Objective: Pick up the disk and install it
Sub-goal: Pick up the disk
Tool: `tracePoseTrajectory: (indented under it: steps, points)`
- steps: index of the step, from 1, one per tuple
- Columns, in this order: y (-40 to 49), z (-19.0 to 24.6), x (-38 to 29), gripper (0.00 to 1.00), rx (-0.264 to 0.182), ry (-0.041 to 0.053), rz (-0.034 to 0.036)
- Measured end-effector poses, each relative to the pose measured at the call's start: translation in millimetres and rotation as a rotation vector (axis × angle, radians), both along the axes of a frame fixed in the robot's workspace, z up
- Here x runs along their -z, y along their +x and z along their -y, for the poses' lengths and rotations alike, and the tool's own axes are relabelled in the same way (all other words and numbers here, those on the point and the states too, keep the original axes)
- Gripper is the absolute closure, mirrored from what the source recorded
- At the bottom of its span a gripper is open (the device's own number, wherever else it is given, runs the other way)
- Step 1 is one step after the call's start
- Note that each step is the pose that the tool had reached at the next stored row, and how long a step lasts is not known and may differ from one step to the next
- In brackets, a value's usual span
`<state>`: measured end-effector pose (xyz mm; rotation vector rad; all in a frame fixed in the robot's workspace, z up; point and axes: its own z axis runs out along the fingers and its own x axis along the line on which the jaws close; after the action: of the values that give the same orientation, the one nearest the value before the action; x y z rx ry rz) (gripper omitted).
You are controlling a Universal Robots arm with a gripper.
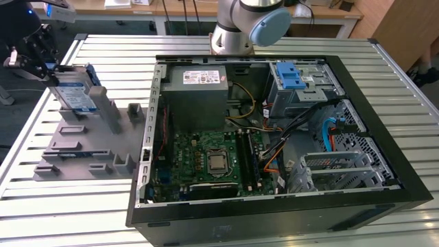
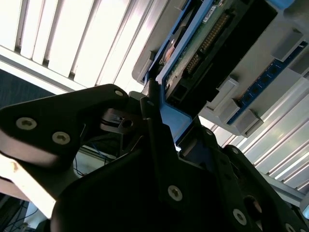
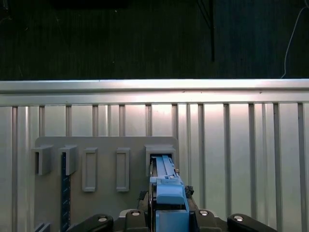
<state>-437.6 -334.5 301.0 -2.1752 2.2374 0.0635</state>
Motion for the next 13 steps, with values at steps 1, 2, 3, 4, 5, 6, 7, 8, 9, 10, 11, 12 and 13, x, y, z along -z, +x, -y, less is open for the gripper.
tracePoseTrajectory:
  steps: [1,2,3,4,5,6,7,8,9,10,11,12,13]
  points:
    - [0.0,0.0,0.0,0.64,0.0,0.0,0.0001]
    - [0.0,0.0,-0.3,0.64,0.0,-0.0002,-0.0004]
    - [0.0,0.0,-0.3,0.64,0.0,-0.0002,-0.0003]
    - [0.0,0.0,-0.3,0.64,0.0,-0.0002,-0.0003]
    - [0.0,0.0,-0.4,0.64,0.0,-0.0002,-0.0004]
    - [0.0,0.0,-0.4,0.64,0.0,-0.0002,-0.0003]
    - [0.0,0.0,-0.4,0.64,0.0,-0.0001,-0.0003]
    - [0.0,0.0,-0.7,0.64,0.0,-0.0002,-0.0004]
    - [-0.1,0.0,-1.1,0.64,0.0,-0.0003,-0.0007]
    - [0.0,0.0,-1.5,0.64,0.0,-0.0003,-0.0006]
    - [0.0,0.0,-1.8,0.64,0.0,-0.0002,-0.0004]
    - [0.0,0.0,-2.2,0.64,0.0,-0.0002,-0.0004]
    - [0.0,0.0,-2.4,0.64,0.0,-0.0001,-0.0002]
